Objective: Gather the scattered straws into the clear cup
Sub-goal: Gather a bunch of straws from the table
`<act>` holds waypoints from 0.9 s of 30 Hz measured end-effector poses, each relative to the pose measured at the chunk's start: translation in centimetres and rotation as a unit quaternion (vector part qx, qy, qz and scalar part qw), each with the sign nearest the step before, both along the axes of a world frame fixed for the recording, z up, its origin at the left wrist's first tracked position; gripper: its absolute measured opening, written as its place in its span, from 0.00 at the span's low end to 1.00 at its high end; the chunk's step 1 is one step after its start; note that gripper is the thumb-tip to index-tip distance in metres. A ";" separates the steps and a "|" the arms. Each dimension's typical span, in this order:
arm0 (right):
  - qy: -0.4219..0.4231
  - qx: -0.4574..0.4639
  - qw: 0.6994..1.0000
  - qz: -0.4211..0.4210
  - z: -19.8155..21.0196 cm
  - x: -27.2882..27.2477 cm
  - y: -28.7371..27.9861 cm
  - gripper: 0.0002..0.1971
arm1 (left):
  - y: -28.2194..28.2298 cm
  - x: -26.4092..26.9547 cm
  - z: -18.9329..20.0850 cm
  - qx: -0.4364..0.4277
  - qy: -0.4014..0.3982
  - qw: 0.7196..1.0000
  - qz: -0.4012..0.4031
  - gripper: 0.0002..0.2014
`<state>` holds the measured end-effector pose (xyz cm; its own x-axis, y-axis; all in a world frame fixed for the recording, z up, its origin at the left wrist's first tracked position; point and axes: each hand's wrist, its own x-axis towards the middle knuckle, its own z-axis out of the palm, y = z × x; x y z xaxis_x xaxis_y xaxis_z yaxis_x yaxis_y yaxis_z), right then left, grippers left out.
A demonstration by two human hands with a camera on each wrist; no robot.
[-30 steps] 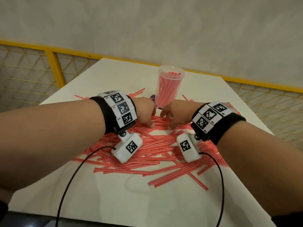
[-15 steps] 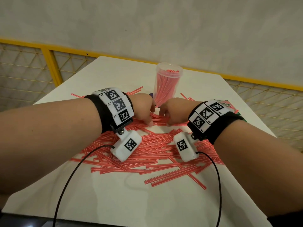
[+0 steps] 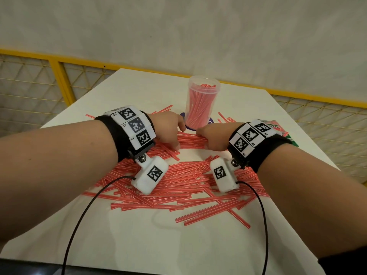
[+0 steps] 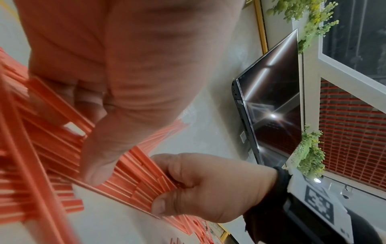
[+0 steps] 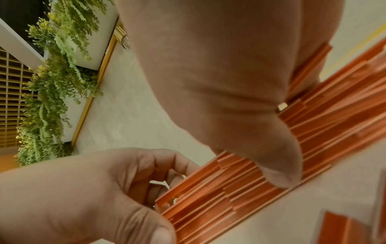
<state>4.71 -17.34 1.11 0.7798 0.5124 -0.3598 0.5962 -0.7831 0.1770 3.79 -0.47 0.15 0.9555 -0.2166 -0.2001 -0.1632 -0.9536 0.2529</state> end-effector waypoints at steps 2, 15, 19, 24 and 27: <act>-0.006 -0.001 1.000 -0.003 0.1 0.0 -0.2 0.16 | 0.2 0.0 -0.1 -0.018 -0.011 1.000 0.005 0.34; -0.026 0.067 0.997 -0.037 1.7 -0.6 -2.2 0.17 | 0.1 -0.6 1.1 -0.089 -0.043 0.995 -0.014 0.28; -0.023 0.086 0.995 -0.037 2.0 -0.7 -2.5 0.13 | -0.4 -0.8 1.1 -0.092 -0.042 0.995 -0.014 0.32; -0.017 0.122 0.992 -0.034 2.3 -1.0 -2.4 0.07 | -0.8 -1.4 1.1 -0.096 -0.045 0.994 -0.026 0.37; -0.007 0.146 0.989 -0.034 2.5 -1.0 -2.2 0.08 | -1.0 -1.7 1.2 -0.121 -0.053 0.991 -0.033 0.35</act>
<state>3.72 -19.58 3.58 0.8200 0.5388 -0.1931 0.5392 -0.8404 -0.0550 2.10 -1.47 1.31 0.9504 -0.3090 -0.0343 -0.2612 -0.8536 0.4507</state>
